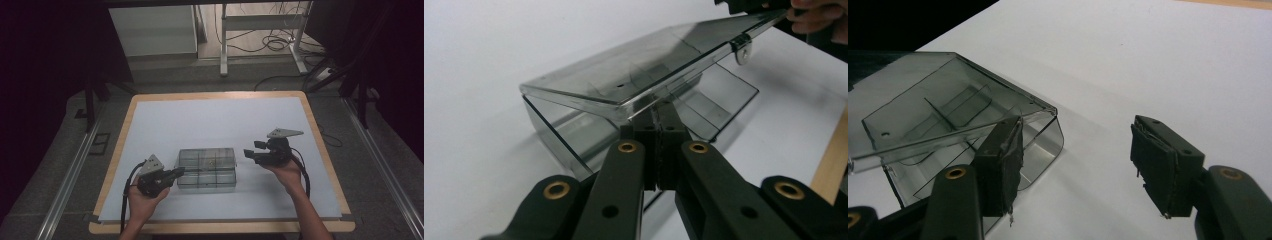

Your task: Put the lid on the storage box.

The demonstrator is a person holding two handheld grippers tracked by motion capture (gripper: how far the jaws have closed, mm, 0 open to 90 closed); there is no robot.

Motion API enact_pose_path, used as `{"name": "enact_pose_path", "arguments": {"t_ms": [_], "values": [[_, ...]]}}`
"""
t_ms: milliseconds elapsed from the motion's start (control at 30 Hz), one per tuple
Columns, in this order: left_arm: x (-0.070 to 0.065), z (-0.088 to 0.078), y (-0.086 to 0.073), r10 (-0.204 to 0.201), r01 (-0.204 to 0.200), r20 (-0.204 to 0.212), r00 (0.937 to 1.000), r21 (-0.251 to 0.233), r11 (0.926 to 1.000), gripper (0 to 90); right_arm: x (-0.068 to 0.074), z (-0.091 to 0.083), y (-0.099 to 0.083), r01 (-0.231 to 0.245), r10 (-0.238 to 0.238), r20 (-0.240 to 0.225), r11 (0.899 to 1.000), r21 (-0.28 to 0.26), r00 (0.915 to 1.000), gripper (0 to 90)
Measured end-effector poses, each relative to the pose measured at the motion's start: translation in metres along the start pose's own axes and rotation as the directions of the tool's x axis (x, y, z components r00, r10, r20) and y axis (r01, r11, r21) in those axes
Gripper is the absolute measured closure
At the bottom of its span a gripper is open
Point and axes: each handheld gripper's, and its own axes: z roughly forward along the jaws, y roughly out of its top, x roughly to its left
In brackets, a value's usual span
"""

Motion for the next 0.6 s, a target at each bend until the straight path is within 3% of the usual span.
{"name": "enact_pose_path", "arguments": {"t_ms": [433,600], "values": [[-0.006,0.011,-0.017,0.01,-0.012,0.036,0.9993,0.052,0.9986,89.7,-0.007,0.001,-0.014,-0.032,0.032,0.007,0.999,0.006,0.9995,36.9],[-0.006,0.013,-0.023,0.005,-0.007,0.029,0.9996,0.062,0.998,89.7,-0.009,-0.001,-0.014,-0.039,0.039,0.004,0.999,-0.004,0.9992,36.9]]}}
